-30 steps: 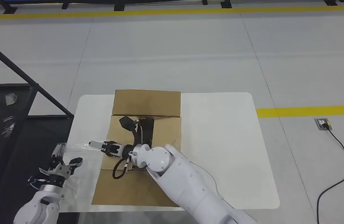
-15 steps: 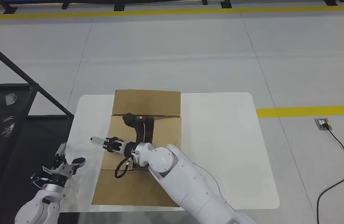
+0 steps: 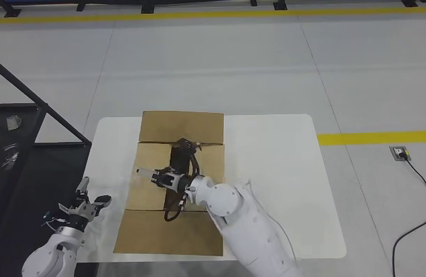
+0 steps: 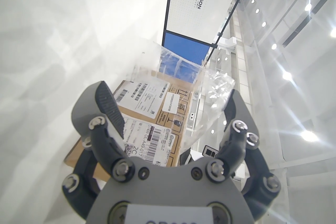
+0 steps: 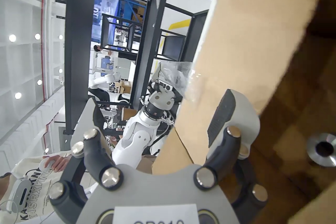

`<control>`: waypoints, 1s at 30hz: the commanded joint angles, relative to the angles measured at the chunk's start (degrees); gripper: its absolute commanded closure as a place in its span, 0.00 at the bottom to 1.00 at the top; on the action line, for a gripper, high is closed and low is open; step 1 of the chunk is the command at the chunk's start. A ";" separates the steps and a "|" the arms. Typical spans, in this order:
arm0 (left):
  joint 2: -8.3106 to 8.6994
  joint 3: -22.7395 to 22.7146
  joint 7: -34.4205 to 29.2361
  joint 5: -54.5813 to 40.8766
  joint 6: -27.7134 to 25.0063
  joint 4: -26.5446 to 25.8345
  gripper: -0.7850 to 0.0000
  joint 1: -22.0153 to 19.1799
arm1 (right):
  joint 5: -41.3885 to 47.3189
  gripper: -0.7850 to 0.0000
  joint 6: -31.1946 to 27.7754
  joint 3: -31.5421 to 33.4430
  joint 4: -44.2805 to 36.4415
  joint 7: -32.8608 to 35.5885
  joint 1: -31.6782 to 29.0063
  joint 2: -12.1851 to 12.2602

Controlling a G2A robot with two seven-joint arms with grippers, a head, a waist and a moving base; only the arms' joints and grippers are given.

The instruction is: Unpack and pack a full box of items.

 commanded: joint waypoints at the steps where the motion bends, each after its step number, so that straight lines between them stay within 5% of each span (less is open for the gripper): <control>1: -0.02 0.01 0.23 -0.02 -0.10 -0.02 0.00 0.04 | -0.99 0.00 2.94 0.82 -2.13 1.61 -1.59 0.54; 9: -0.10 0.06 1.01 -0.43 -0.01 0.13 0.00 -0.06 | -4.02 0.00 7.51 3.00 -5.84 3.00 -3.97 1.94; 15: -0.18 0.72 1.31 0.10 0.25 -0.28 0.00 -0.19 | -8.63 0.00 12.56 3.17 -7.95 13.01 -3.93 3.26; 30: -0.44 3.09 1.45 1.79 0.79 -1.45 0.00 -0.51 | -12.31 0.00 20.96 4.54 -12.45 10.73 -6.36 4.63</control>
